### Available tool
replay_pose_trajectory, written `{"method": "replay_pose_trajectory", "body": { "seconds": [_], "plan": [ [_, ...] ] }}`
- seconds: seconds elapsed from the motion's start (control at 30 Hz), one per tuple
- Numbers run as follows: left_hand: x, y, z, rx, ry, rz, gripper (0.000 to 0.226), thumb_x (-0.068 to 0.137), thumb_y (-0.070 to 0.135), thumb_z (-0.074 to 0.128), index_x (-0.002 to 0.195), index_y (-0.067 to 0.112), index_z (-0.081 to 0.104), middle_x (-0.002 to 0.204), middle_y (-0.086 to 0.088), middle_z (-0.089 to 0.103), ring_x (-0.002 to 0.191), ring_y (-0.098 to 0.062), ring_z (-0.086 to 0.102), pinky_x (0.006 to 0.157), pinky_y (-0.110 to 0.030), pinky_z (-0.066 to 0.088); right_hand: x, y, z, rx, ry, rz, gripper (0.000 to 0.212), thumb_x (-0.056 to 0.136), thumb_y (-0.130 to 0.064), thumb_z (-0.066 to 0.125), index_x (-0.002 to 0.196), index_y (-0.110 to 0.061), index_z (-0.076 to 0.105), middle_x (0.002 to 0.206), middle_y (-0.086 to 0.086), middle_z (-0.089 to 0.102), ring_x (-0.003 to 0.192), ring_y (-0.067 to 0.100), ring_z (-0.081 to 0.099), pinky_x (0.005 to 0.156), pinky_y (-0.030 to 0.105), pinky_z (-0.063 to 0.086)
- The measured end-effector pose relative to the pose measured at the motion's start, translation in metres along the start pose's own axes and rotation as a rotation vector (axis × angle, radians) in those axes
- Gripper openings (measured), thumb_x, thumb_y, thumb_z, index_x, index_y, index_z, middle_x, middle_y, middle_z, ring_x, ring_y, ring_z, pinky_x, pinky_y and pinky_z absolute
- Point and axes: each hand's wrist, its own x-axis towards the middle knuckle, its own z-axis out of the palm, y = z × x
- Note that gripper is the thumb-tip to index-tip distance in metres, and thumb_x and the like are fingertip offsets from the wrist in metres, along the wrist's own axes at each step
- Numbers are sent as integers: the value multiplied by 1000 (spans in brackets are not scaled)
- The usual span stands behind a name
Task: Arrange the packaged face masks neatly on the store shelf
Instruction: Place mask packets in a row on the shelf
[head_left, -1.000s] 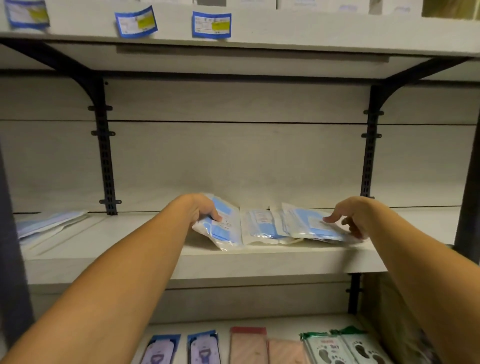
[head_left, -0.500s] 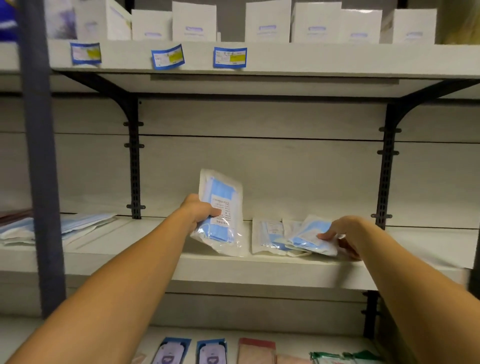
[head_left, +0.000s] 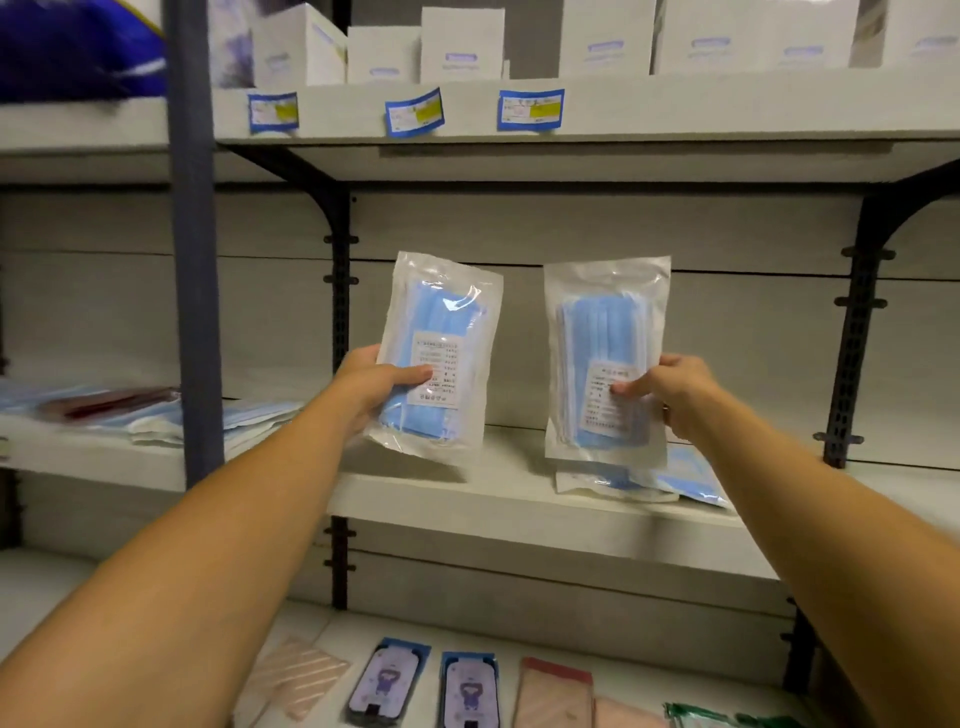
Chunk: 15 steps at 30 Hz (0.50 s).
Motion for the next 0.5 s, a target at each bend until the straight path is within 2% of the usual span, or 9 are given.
{"method": "replay_pose_trajectory", "body": {
  "seconds": [0.1,0.23,0.33,0.5],
  "plan": [
    [-14,11,-32,-10,38,22,33,77,5,83,106,10,68,98,-7,77,79,-23,77,58,-34,60,-8,-7,39,36,-64,-30,37,74,5,82,107,-3,67,99,12,72,87,29,70,68,38,57],
    [-38,19,-85,-18,63,38,38,78,4,82,112,8,67,102,-9,77,87,-26,76,67,-39,62,-27,-16,98,91,-190,-52,31,74,7,81,100,-4,68,99,12,74,86,28,72,67,36,58],
    [-57,27,-127,-11,91,45,40,77,4,82,114,8,67,103,-9,77,91,-28,76,75,-44,62,-44,-23,144,135,-256,-78,32,72,8,81,99,-4,69,99,12,74,87,29,73,71,40,61],
    [-84,46,-208,8,165,73,38,77,1,81,112,7,67,103,-10,77,89,-29,76,69,-42,62,-80,-37,225,185,-354,-102,35,73,1,83,104,-7,69,102,9,75,94,30,72,80,48,62]
  ]
}}
